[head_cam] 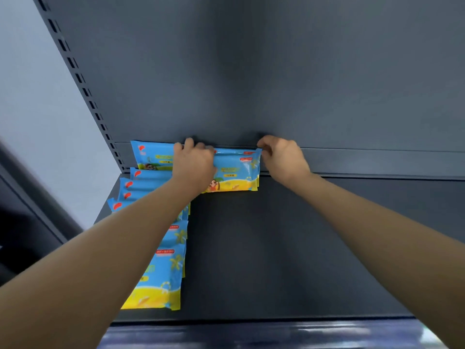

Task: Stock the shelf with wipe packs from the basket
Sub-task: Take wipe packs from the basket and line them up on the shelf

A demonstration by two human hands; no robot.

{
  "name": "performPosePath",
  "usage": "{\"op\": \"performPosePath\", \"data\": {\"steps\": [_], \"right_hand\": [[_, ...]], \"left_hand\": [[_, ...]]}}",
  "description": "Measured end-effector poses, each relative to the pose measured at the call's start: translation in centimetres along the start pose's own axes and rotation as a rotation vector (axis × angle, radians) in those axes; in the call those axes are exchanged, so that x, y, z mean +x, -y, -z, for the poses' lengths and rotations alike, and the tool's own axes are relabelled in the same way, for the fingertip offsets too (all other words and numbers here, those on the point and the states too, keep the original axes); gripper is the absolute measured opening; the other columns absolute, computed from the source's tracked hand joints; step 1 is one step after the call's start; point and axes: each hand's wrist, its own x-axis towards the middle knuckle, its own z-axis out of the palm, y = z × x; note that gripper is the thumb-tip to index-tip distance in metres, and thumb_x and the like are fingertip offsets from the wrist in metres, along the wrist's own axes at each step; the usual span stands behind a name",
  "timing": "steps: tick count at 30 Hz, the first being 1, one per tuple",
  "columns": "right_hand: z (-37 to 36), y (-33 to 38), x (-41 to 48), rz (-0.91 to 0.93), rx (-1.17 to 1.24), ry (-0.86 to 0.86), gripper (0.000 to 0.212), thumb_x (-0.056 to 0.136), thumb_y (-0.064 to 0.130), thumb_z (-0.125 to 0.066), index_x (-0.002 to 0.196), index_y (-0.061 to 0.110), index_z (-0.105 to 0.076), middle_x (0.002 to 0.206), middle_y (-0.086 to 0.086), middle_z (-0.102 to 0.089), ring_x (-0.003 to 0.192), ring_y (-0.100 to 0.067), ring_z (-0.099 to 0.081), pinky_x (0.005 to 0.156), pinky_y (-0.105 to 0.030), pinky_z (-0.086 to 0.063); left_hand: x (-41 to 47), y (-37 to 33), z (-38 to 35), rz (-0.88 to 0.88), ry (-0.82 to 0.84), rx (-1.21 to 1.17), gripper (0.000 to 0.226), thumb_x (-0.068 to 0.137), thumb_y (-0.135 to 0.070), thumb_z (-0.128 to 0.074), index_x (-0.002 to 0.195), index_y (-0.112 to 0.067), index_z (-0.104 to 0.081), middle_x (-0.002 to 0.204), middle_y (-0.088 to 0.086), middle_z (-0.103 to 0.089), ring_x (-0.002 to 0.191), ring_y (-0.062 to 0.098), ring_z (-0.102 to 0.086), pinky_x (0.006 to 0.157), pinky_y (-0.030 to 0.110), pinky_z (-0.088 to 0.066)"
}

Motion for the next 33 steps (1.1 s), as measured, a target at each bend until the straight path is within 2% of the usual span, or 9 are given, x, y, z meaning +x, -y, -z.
{"op": "performPosePath", "data": {"steps": [5,9,12,19,25,29,33], "right_hand": [[0.5,0.6,-2.0,0.058,-0.059,0.013,0.025,0.092,0.012,-0.047,0.113,0.012,-0.061,0.107,-0.012,-0.065,0.093,-0.034,-0.059,0.076,-0.037,-0.049],[1.2,0.9,-4.0,0.143,-0.102,0.035,0.025,0.093,0.018,-0.048,0.115,0.012,-0.059,0.113,-0.009,-0.062,0.100,-0.029,-0.057,0.081,-0.039,-0.049],[2.4,1.2,-5.6,0.211,-0.144,0.018,0.027,0.094,0.021,-0.051,0.118,0.012,-0.057,0.115,-0.008,-0.060,0.107,-0.027,-0.053,0.083,-0.035,-0.045],[7.4,1.8,-10.5,0.351,-0.175,-0.108,0.035,0.092,0.024,-0.054,0.124,0.010,-0.055,0.126,-0.007,-0.054,0.117,-0.027,-0.047,0.097,-0.038,-0.038],[13.0,0.4,-16.9,0.473,-0.185,-0.199,0.035,0.091,0.022,-0.056,0.123,0.008,-0.056,0.127,-0.007,-0.054,0.118,-0.028,-0.048,0.092,-0.036,-0.036],[17.4,-1.3,-22.1,0.562,-0.195,-0.307,0.034,0.084,0.016,-0.063,0.115,0.002,-0.060,0.119,-0.013,-0.060,0.110,-0.034,-0.055,0.088,-0.040,-0.043],[21.5,-3.1,-26.9,0.614,-0.171,-0.406,0.038,0.082,0.015,-0.065,0.116,-0.001,-0.059,0.121,-0.017,-0.059,0.111,-0.037,-0.055,0.088,-0.044,-0.044]], "left_hand": [[-1.4,-0.3,-0.5,-0.030,-0.033,0.053,0.056,0.081,-0.039,-0.063,0.123,-0.009,-0.043,0.119,0.010,-0.049,0.109,0.028,-0.044,0.091,0.039,-0.034],[-2.8,-1.1,0.6,-0.040,-0.069,0.001,0.050,0.082,-0.032,-0.062,0.122,-0.008,-0.043,0.119,0.011,-0.047,0.108,0.029,-0.043,0.091,0.038,-0.033],[-4.0,-2.2,2.6,-0.043,-0.109,-0.058,0.047,0.083,-0.032,-0.062,0.121,-0.009,-0.046,0.117,0.011,-0.048,0.107,0.029,-0.044,0.092,0.038,-0.032],[-9.0,-5.7,9.6,-0.050,-0.303,-0.200,0.042,0.082,-0.025,-0.064,0.118,-0.009,-0.052,0.114,0.011,-0.052,0.106,0.031,-0.046,0.092,0.037,-0.027],[-16.0,-11.9,15.8,-0.064,-0.473,-0.202,0.040,0.078,-0.021,-0.070,0.113,-0.006,-0.056,0.107,0.013,-0.057,0.097,0.035,-0.052,0.083,0.037,-0.028],[-20.6,-17.0,19.4,-0.087,-0.562,-0.154,0.044,0.071,-0.017,-0.075,0.109,-0.003,-0.057,0.105,0.016,-0.059,0.091,0.037,-0.057,0.080,0.036,-0.027],[-24.8,-21.4,22.5,-0.087,-0.627,-0.134,0.044,0.072,-0.018,-0.071,0.111,-0.002,-0.057,0.109,0.018,-0.058,0.093,0.038,-0.057,0.081,0.036,-0.026]]}}
